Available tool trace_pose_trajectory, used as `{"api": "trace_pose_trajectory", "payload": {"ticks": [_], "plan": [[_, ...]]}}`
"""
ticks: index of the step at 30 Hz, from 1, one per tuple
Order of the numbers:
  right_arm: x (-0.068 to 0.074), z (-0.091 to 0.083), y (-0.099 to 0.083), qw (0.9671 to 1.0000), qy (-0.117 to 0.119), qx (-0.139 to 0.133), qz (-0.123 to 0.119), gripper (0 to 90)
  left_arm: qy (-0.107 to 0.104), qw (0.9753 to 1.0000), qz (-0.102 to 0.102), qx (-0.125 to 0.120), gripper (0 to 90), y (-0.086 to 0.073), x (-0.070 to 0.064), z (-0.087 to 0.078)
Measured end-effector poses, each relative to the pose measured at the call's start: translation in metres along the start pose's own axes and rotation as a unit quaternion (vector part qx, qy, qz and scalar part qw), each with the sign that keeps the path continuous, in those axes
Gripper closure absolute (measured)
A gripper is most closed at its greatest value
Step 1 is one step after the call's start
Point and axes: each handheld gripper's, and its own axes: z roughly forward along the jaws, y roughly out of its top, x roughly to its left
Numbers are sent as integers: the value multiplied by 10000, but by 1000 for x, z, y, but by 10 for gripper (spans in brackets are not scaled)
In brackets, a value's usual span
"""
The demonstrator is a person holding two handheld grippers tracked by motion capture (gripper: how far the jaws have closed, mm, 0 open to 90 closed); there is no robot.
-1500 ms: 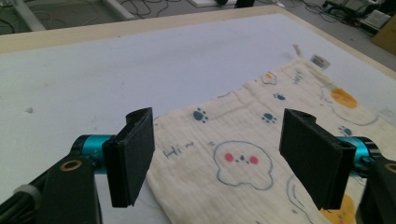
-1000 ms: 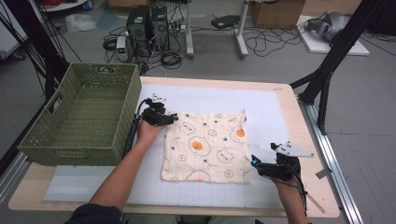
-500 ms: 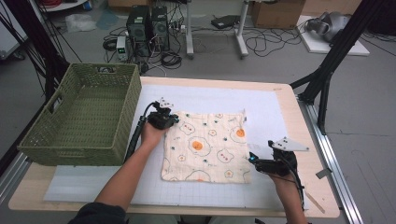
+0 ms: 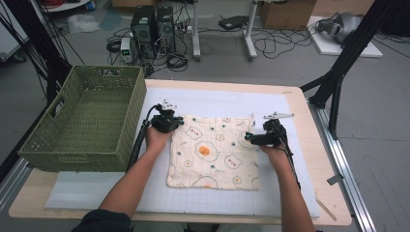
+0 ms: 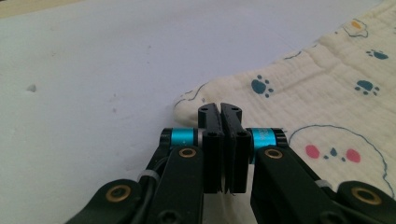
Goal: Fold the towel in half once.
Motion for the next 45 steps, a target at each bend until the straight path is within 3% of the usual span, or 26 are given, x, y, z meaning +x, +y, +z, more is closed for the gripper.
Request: {"api": "trace_pose_trajectory", "payload": {"ticks": [5, 8, 10, 14, 15, 18, 21, 24, 31, 35, 37, 45], "plan": [[-3, 29, 12, 9994, 0, 335, 34, 220, -71, 9999, -132, -71, 871, 1, 4, -4], [-3, 34, 16, 9998, -94, 162, 43, 366, -67, 9998, -171, -32, 870, 1, 7, -4], [0, 37, 17, 9995, -228, 150, -153, 453, -85, 9998, -179, 13, 871, 0, 6, -3], [4, 38, 18, 9998, -38, 114, -165, 816, -90, 9998, -126, 133, 875, -1, 5, -1], [6, 38, 19, 9996, 31, 129, -231, 859, -67, 9998, -134, 125, 875, -1, 6, -1], [8, 37, 23, 9993, -114, 148, -320, 870, 44, 9995, -283, -162, 876, 5, 9, -7], [8, 29, 27, 9991, -229, -272, -237, 869, 15, 9983, -414, -417, 876, 10, 10, -15], [10, 22, 30, 9976, -278, -488, -397, 868, -74, 9972, -420, -609, 875, 13, 9, -23], [18, -1, 29, 9950, -86, -714, -687, 868, -320, 9970, -257, -652, 875, 17, -2, -37], [18, -14, 17, 9953, 16, -761, -607, 868, -446, 9967, -120, -662, 874, 20, -13, -46], [18, -19, 14, 9957, 74, -726, -576, 867, -457, 9958, -80, -785, 875, 20, -17, -52], [34, -41, 18, 9917, 190, -894, -903, 864, -536, 9938, -141, -968, 874, 6, -26, -75]]}}
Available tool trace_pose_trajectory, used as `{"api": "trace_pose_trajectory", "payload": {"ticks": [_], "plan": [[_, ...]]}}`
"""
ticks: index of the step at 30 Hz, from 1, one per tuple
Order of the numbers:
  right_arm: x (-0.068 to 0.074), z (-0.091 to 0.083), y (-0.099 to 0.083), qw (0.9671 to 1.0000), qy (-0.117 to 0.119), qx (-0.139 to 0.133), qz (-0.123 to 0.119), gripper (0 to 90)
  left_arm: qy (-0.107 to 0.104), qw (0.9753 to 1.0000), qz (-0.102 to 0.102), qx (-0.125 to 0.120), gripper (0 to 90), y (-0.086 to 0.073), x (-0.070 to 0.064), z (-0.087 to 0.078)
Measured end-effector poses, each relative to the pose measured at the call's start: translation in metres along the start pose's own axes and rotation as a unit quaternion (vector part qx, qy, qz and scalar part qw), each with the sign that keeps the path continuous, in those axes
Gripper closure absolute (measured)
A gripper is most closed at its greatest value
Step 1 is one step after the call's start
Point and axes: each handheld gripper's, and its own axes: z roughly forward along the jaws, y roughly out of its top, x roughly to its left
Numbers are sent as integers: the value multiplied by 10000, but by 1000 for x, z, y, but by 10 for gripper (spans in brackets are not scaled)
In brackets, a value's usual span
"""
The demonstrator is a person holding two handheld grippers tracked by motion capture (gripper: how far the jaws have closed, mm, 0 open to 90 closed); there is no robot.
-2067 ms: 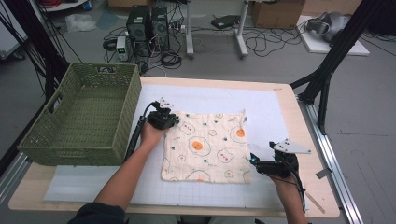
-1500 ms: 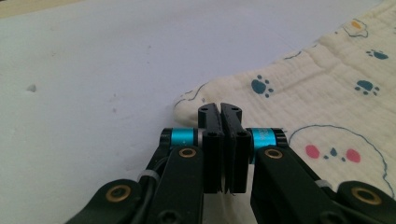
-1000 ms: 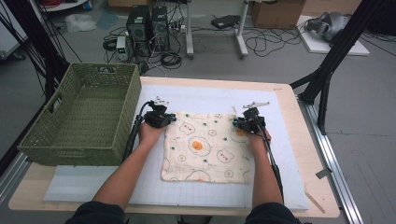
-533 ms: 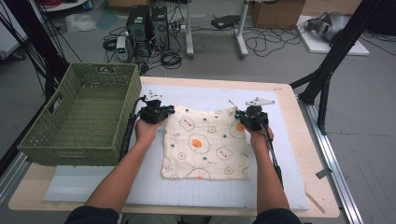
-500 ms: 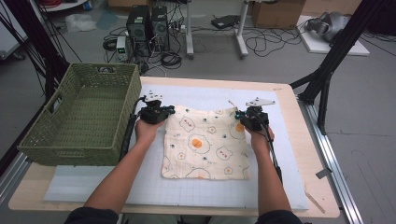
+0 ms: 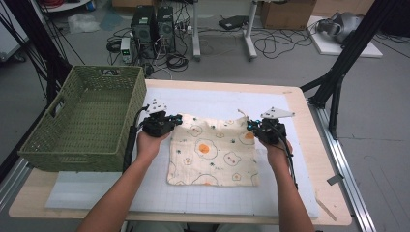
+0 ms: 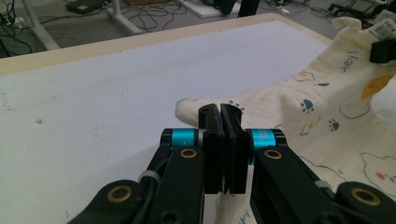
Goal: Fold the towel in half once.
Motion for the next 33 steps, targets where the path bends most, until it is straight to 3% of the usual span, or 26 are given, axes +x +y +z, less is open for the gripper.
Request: {"api": "trace_pose_trajectory", "payload": {"ticks": [3, 8, 16, 25, 29, 31, 33], "plan": [[4, -9, -4, 9999, 43, -118, -36, 864, -60, 10000, 25, -65, 873, -5, -5, -8], [11, -21, -19, 9999, 95, -100, 17, 864, -192, 9996, 207, -8, 873, -15, -15, -20], [21, -35, -46, 9997, 209, -68, 55, 862, -341, 9990, 280, 23, 872, -35, -25, -36], [29, -42, -64, 9994, 346, -36, 66, 860, -455, 9974, 446, 334, 870, -56, -33, -43], [32, -42, -74, 9991, 407, 114, 93, 856, -426, 9970, 383, 516, 861, -68, -30, -43], [33, -42, -76, 9990, 422, 151, 92, 851, -429, 9970, 284, 581, 777, -70, -28, -42], [34, -41, -78, 9989, 418, 177, 75, 839, -427, 9977, 183, 487, 568, -69, -25, -41]]}}
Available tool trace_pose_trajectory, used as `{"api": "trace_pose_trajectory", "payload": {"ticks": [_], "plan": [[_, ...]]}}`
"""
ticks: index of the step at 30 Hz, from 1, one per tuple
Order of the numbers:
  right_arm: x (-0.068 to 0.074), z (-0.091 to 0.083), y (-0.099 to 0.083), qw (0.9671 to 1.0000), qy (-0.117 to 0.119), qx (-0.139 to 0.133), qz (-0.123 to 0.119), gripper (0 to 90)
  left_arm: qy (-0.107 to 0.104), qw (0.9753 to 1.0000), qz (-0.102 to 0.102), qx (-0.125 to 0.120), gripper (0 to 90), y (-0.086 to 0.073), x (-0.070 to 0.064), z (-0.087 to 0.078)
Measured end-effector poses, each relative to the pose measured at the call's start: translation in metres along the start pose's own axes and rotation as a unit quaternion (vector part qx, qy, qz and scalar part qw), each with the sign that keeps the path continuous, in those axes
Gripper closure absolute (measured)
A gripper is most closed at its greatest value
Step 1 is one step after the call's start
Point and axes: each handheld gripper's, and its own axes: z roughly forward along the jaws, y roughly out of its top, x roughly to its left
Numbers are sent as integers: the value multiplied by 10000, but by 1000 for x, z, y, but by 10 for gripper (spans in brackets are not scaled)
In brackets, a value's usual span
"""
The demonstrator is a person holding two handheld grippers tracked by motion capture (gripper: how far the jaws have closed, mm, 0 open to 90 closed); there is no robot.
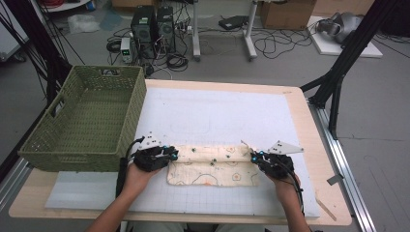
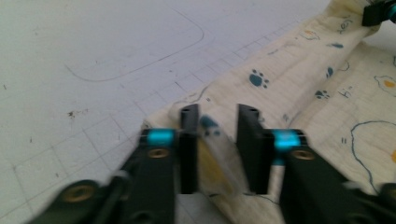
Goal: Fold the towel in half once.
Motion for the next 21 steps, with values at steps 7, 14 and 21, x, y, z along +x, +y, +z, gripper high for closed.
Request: {"api": "trace_pose_trajectory", "payload": {"ticks": [7, 14, 21], "plan": [[-2, -4, 2, 9999, -6, -61, 113, 679, -107, 9999, 26, 70, 396, 9, 8, 7], [-9, 5, 23, 9988, -297, -146, 368, 445, -100, 9982, 359, 462, 851, 3, 6, 18], [-5, 13, 25, 10000, -83, 44, -10, 856, -197, 9993, 333, -20, 861, 8, 4, 2]]}}
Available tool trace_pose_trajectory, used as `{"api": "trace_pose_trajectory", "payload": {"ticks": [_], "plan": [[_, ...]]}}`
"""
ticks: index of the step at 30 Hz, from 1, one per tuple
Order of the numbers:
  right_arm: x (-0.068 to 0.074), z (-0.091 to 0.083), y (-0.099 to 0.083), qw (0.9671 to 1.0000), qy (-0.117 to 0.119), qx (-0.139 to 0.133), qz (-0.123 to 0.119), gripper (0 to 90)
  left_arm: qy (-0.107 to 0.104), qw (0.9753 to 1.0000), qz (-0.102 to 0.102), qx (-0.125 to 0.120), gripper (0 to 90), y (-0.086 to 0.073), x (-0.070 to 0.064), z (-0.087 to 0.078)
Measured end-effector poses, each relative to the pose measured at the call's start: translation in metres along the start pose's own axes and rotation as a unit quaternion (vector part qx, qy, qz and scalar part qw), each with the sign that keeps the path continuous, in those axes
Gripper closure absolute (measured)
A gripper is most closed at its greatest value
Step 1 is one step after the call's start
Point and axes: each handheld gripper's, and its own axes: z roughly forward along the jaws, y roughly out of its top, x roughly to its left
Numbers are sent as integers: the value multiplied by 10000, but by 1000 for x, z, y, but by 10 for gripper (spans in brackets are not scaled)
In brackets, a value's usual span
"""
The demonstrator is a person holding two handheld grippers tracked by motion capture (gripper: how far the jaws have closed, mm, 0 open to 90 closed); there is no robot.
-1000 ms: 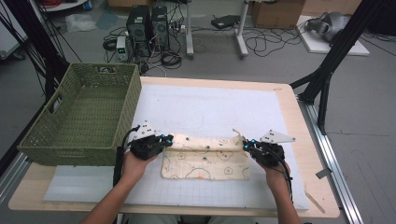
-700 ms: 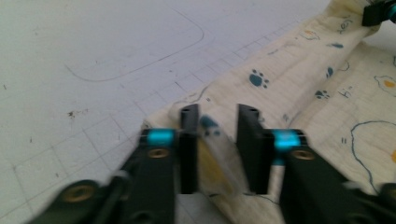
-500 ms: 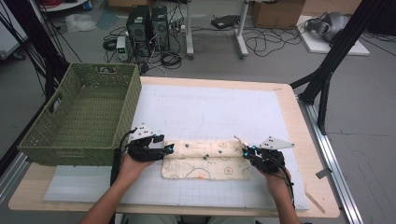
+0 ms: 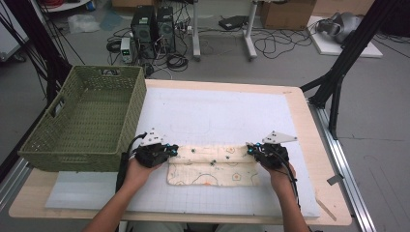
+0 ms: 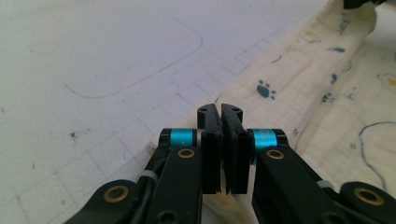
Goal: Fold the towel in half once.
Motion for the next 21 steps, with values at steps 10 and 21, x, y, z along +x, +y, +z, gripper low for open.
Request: {"api": "trace_pose_trajectory", "payload": {"ticks": [10, 21], "plan": [[8, -33, -21, 9987, 323, -346, -203, 853, -279, 9993, 182, -192, 859, -8, -17, -20], [19, -48, -40, 9976, 527, -255, -357, 825, -459, 9989, 0, -119, 744, -18, -21, -31]]}}
